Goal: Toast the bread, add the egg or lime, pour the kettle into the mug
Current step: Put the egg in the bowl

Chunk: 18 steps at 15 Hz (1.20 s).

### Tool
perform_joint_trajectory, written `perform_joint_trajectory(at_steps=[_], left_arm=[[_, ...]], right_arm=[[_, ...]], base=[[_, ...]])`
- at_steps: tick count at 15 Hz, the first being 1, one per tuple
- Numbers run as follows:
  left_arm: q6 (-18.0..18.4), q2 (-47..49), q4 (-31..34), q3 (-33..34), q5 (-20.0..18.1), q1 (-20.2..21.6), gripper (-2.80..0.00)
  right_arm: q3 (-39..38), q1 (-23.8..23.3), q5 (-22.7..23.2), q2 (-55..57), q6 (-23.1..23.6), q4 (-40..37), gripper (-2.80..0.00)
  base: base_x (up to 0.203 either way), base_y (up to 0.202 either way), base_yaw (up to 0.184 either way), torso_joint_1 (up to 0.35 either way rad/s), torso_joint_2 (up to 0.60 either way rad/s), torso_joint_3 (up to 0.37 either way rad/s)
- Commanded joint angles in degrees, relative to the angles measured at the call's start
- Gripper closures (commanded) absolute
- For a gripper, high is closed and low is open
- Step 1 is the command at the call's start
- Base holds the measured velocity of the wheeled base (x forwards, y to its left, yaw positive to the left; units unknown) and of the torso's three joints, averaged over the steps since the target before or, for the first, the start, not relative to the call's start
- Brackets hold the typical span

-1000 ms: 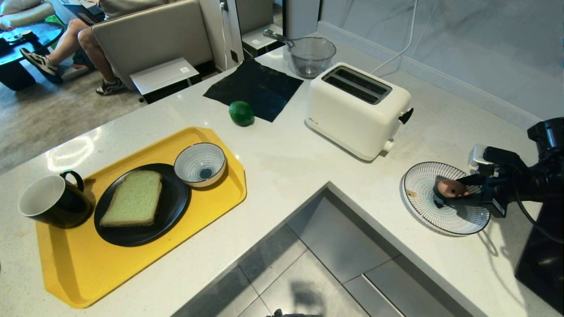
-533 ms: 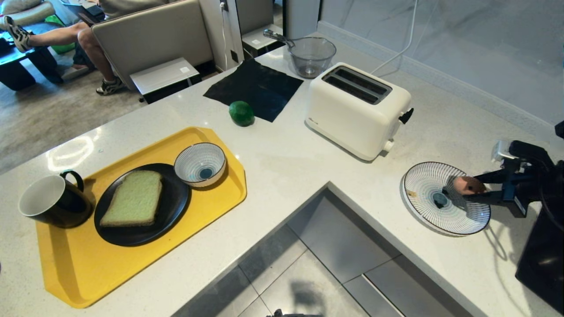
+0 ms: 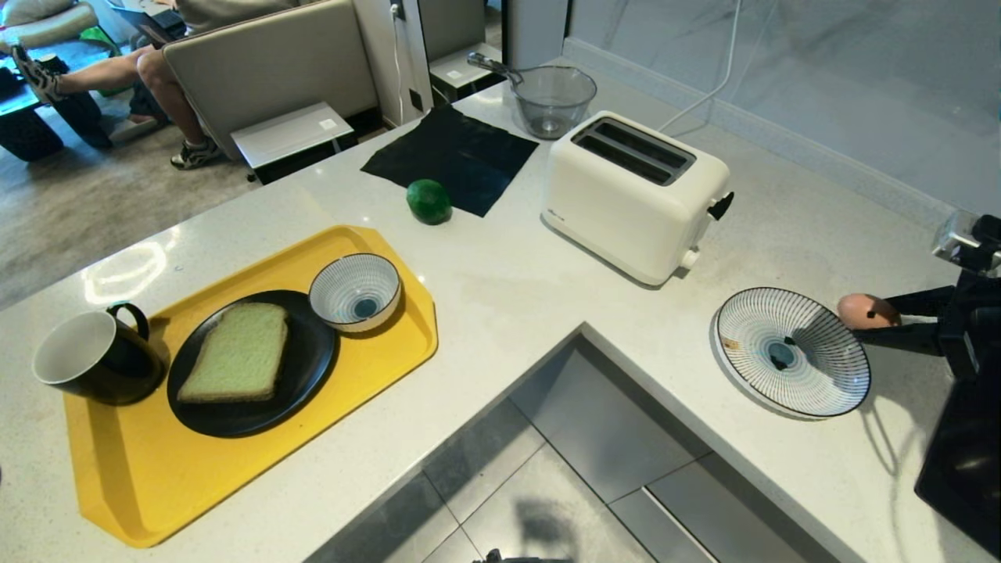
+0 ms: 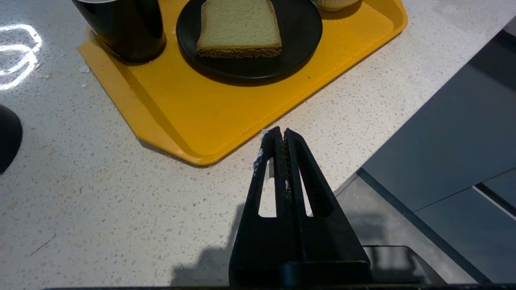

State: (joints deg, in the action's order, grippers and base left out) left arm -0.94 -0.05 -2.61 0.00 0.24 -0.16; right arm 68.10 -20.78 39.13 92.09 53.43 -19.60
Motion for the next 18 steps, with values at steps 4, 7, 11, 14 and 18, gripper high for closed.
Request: perform_joint_trajectory(at_steps=[4, 7, 11, 14, 18], left_arm=[[-0.03, -0.04, -0.03, 0.97, 0.02, -0.01, 0.00], [-0.03, -0.04, -0.03, 0.97, 0.02, -0.02, 0.00], [-0.03, -0.04, -0.03, 0.97, 0.02, 0.01, 0.00], [-0.03, -0.04, -0.03, 0.97, 0.02, -0.02, 0.00], [-0.03, -0.04, -0.03, 0.97, 0.02, -0.02, 0.00]], right_arm=[[-2.92, 0.12, 0.24, -7.60, -7.61, -0.09, 0.00], [-3.64, 0.18, 0.41, -10.13, -11.46, -0.09, 0.00], [-6.17, 0.22, 1.07, -14.11, -17.04, 0.49, 0.00], [-7.19, 0.13, 1.21, -15.80, -18.80, 0.62, 0.00], [-5.29, 0.48, -2.27, -15.92, -18.78, 0.56, 0.00]], base=[[0.000, 0.000, 0.000, 0.000, 0.00, 0.000], [0.000, 0.000, 0.000, 0.000, 0.00, 0.000], [0.000, 0.000, 0.000, 0.000, 0.00, 0.000], [0.000, 0.000, 0.000, 0.000, 0.00, 0.000], [0.000, 0.000, 0.000, 0.000, 0.00, 0.000]])
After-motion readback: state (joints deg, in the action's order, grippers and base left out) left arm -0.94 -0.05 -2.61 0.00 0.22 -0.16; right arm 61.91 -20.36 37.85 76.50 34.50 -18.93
